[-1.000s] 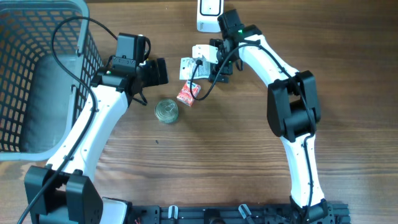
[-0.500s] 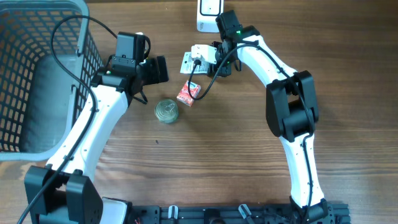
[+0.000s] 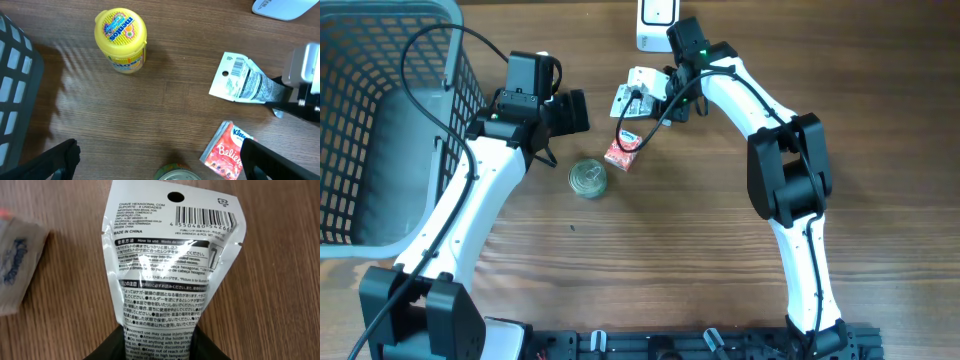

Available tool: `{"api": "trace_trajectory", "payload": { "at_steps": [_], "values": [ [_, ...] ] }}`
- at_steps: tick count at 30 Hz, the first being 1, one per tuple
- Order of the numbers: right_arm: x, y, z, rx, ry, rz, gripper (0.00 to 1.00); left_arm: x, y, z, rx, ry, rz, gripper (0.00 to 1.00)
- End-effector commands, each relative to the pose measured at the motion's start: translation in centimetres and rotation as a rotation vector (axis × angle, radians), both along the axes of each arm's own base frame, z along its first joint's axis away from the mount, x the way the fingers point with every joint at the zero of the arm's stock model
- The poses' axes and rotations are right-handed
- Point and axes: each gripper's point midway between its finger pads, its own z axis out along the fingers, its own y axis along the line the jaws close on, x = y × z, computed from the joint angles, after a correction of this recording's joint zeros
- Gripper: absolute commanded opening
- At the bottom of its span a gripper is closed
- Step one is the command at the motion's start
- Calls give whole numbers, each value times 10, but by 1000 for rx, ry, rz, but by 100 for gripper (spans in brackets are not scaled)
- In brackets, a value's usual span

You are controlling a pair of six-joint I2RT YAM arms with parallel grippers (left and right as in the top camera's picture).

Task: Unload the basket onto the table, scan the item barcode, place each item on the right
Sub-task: 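Hold the packet's barcode up toward the scanner box with right gripper, then lift the packet up past the scanner box with the right gripper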

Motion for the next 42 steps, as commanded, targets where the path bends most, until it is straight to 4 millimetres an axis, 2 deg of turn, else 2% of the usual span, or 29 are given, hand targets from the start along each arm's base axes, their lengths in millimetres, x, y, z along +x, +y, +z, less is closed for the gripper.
{"api": "trace_trajectory", "payload": {
  "at_steps": [1, 5, 8, 14, 19, 23, 25, 29, 32, 35, 39, 42],
  "values": [
    [-13, 8, -28, 45, 130, -81, 30, 1, 4, 11, 14, -32, 3, 100],
    [-11, 12, -25, 79, 170, -159, 32, 1, 4, 11, 14, -32, 3, 100],
    [-13, 15, -22, 105, 214, -223, 28, 1, 4, 11, 14, -32, 3, 100],
    [-11, 22, 9, 221, 239, -224, 25, 1, 4, 11, 14, -32, 3, 100],
    [3, 7, 37, 251, 200, -272, 25, 4, 4, 14, 13, -51, 8, 100],
    [13, -14, 44, 268, 218, -355, 25, 11, 29, 18, 19, -80, 127, 100],
    [14, -21, 51, 307, 244, -377, 23, 10, 32, 20, 21, -83, 128, 100],
    [16, -21, 80, 436, 283, -371, 24, 12, 27, 43, 36, -156, 79, 100],
    [20, -14, 111, 577, 360, -422, 23, 11, 15, 57, 27, -196, 50, 100],
    [14, -1, 146, 717, 441, -389, 23, 8, 12, 54, 28, -184, 42, 100],
    [15, 12, 184, 875, 603, -401, 24, 6, 13, 52, 31, -169, 42, 100],
    [9, 20, 220, 989, 722, -311, 24, 3, 13, 49, 34, -156, 41, 100]
  ]
}}
